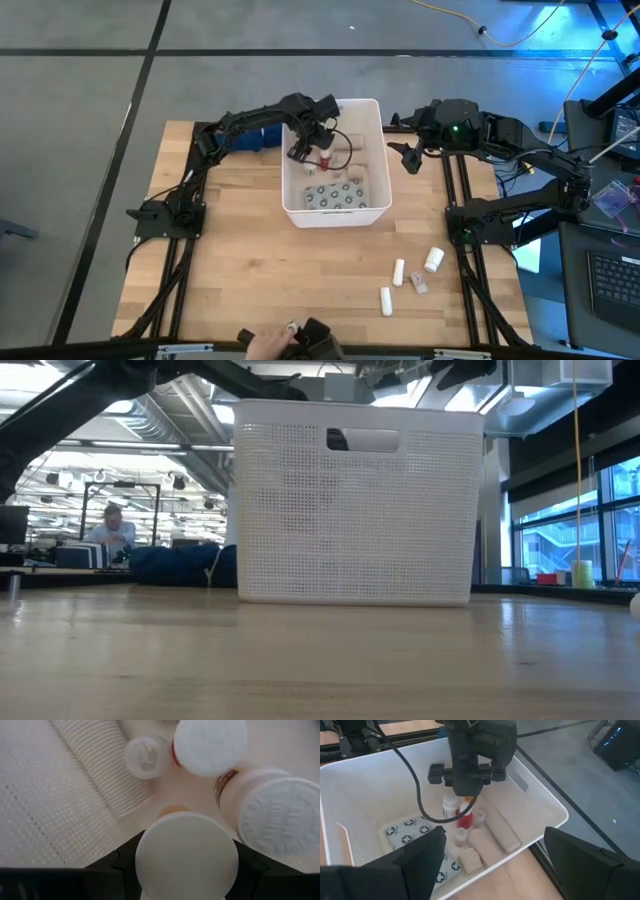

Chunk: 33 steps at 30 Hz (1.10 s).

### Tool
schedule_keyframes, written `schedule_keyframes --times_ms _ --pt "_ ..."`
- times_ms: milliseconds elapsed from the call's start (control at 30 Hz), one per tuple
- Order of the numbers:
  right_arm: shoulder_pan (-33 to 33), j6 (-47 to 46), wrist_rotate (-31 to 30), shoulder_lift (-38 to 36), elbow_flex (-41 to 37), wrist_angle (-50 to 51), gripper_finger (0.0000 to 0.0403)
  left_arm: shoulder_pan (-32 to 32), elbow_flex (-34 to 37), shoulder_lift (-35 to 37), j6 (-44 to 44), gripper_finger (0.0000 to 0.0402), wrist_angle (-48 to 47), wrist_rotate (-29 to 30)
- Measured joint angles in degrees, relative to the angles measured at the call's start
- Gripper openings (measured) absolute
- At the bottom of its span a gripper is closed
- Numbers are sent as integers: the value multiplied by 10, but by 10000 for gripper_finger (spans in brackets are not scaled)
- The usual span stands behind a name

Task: Pick & place medical supplies in basket/bin
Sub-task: Put the orange medicine bottle into the bin

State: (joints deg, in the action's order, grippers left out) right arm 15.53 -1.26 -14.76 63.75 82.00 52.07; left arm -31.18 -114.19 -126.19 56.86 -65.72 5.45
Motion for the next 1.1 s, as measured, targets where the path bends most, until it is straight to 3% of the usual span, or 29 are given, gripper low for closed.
schedule_keyframes --times_ms 300,1100 --pt "0 0 0 0 0 1 336 1 33 0 -2 199 19 -4" --pt "0 2 0 0 0 8 336 4 33 0 -30 209 73 -5"
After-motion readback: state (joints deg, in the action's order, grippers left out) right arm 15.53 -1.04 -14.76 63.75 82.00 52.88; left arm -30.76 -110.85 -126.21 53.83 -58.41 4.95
